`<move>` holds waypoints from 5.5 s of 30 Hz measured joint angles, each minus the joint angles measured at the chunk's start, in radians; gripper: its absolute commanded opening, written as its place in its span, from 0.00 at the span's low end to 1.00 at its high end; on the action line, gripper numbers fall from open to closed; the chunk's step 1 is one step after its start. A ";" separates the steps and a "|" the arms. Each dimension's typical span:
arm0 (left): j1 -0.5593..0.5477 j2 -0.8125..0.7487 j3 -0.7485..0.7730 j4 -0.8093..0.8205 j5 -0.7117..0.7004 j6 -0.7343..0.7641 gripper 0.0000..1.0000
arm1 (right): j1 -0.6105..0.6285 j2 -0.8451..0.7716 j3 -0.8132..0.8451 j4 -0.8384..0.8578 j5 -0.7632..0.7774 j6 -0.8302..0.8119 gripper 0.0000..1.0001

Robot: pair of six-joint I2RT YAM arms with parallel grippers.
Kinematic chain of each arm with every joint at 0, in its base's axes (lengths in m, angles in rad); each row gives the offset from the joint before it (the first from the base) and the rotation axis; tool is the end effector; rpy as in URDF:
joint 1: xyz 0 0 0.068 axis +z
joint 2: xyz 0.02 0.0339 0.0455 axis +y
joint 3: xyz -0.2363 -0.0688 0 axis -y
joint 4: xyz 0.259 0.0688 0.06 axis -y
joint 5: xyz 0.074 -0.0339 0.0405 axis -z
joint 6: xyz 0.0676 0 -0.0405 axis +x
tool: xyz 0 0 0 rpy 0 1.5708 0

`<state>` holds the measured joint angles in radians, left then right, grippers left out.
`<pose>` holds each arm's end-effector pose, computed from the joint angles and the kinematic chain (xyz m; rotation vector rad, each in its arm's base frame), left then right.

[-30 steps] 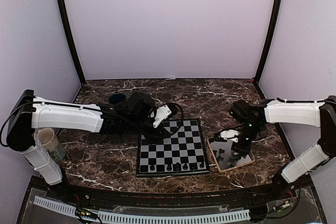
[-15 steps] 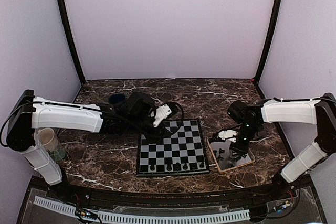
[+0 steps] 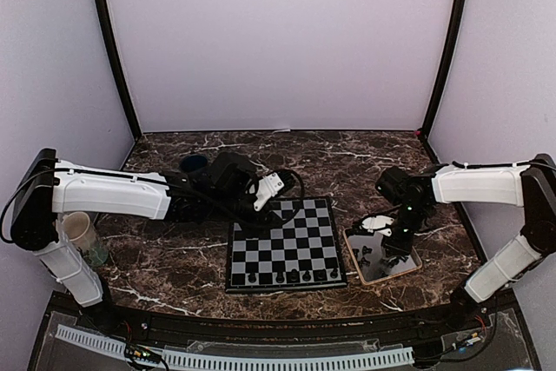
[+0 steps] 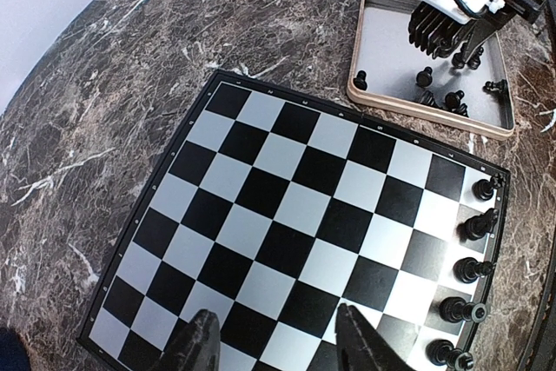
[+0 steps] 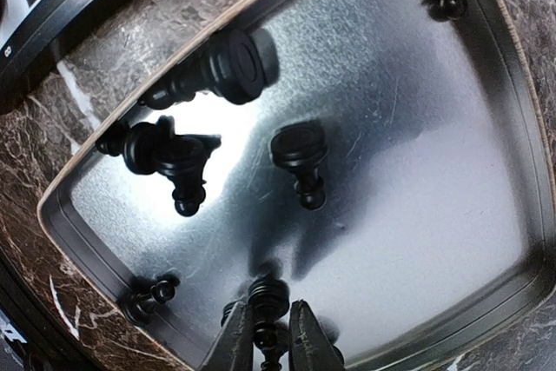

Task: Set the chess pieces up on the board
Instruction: Pick up the rook from the storage box, then place the pawn at a7, then pick up the pawn from the storage box.

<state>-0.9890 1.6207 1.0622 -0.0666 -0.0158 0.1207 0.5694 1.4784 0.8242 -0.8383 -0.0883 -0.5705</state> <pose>0.2196 -0.3320 0.1803 1.1700 1.9048 -0.4650 0.2084 0.1405 0.0979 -1.6558 2.5737 0.1351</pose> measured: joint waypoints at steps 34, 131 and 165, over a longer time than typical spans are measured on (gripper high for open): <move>0.057 -0.010 0.000 0.000 -0.032 -0.009 0.48 | 0.014 0.016 0.234 -0.088 -0.050 -0.001 0.12; 0.137 -0.201 -0.102 0.139 -0.234 -0.045 0.48 | 0.043 0.004 0.040 -0.121 0.075 -0.043 0.21; 0.137 -0.199 -0.102 0.137 -0.232 -0.035 0.49 | 0.115 0.163 0.317 -0.121 0.063 -0.053 0.12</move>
<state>-0.8524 1.4220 0.9604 0.0700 -0.2478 0.0860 0.6842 1.6413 1.1416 -0.9592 -0.0257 -0.6235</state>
